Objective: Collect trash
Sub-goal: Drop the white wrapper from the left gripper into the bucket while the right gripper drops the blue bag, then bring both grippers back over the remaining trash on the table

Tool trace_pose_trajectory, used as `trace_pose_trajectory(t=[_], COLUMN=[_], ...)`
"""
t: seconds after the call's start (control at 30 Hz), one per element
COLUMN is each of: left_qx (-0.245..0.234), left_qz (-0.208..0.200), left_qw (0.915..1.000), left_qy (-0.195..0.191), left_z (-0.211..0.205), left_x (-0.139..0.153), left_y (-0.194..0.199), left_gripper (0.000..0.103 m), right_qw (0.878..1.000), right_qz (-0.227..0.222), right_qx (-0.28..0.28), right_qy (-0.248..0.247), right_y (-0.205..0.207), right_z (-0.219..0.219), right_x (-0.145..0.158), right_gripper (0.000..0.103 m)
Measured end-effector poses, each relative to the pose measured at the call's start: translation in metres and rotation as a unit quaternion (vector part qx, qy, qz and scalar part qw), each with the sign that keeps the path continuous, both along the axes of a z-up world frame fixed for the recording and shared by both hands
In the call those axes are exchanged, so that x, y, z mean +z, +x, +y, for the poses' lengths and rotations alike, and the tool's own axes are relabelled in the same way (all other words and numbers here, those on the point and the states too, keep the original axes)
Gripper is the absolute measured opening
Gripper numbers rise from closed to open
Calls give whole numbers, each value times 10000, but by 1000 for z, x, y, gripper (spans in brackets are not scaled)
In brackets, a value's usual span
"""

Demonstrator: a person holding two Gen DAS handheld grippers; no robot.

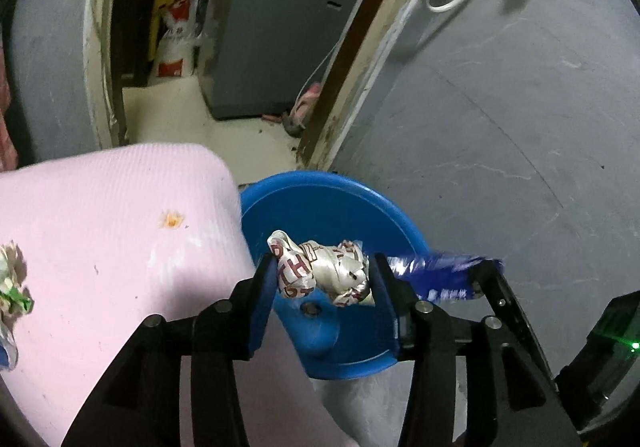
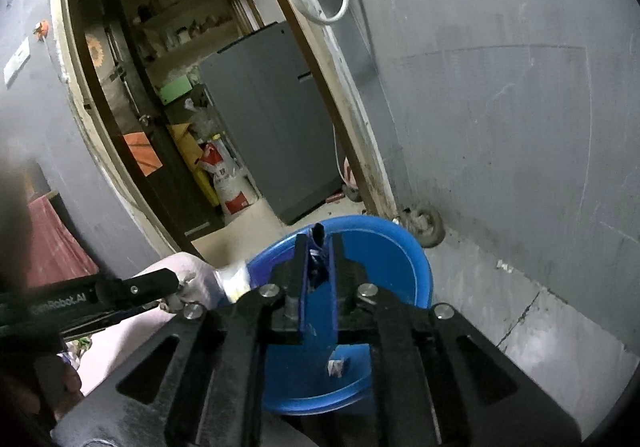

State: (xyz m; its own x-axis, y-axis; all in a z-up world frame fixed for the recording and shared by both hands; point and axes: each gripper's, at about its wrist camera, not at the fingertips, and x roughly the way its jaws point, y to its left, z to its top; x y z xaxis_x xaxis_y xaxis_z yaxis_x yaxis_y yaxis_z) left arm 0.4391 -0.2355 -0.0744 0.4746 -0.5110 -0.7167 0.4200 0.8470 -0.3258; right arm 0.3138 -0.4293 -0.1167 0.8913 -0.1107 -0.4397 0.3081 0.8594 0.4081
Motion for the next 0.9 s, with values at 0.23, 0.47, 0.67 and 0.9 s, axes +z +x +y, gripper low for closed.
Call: trace_pose_trajectory(t=[0.23,0.47,0.67,0.9], left_qx=[26,163,493,900], left_qz=[-26,-381,-973,-1983], left_qw=[10000,9991,9926,9749], left_qy=[48,-86,-525,-461], left_z=[6,22,59,105], left_x=[2,20,53,92], left_y=[-4,-21,-39,-75], left_gripper=[51,57,87,101], right_qw=[9999,9993,9970,9914], right_qz=[19,-279,-534,-952], right_qx=[67,125,328,585], right_qy=[82,-231,-447,-682], right_y=[0,-16,-31,-48], right_z=[-2,7,22,54], right_x=[-2,22,50,86], right_gripper=[29,50,74,100])
